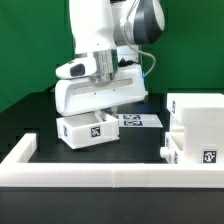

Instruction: Assemble drawer

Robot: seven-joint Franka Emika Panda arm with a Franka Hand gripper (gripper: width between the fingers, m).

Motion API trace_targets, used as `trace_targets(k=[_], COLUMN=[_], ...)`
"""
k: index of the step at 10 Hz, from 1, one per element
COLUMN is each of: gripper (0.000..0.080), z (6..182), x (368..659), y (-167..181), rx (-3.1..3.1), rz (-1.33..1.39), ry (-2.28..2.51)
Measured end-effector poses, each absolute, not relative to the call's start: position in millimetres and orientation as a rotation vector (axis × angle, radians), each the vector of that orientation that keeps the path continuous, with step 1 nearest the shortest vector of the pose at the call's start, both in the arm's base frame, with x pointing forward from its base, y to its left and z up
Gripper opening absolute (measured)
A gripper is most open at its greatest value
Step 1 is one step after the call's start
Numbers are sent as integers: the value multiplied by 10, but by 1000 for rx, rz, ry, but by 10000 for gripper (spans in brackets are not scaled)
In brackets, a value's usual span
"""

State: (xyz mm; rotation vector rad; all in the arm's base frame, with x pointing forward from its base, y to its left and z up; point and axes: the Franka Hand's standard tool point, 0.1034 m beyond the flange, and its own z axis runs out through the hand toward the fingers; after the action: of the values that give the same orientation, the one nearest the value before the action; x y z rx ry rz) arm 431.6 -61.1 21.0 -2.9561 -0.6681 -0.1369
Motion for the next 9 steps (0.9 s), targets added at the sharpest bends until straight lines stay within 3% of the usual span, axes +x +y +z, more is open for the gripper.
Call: trace_targets(k=[3,7,9], gripper=[43,43,43], z=[407,334,416], x=[4684,4631,4764], y=[-291,-440,-477], rx=[-2900,-2731,-2601], rz=[-115,-106,-82], ry=[-851,-1311,-1599])
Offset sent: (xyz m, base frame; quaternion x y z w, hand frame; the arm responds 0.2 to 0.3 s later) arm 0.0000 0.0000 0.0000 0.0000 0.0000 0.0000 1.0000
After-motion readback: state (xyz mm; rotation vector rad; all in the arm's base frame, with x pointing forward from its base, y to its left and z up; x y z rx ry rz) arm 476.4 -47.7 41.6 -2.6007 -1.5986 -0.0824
